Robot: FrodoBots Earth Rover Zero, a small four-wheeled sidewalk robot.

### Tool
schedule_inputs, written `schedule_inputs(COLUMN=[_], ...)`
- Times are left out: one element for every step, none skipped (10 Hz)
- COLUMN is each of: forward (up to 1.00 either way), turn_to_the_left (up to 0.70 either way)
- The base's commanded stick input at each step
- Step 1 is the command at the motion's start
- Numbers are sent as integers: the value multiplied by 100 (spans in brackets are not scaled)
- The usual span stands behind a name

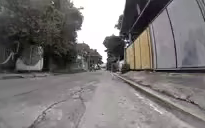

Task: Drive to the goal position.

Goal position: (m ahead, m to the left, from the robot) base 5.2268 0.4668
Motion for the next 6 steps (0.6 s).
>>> schedule_inputs(forward=[100,100,100,100,100,100], turn_to_the_left=[0,0,0,0,0,0])
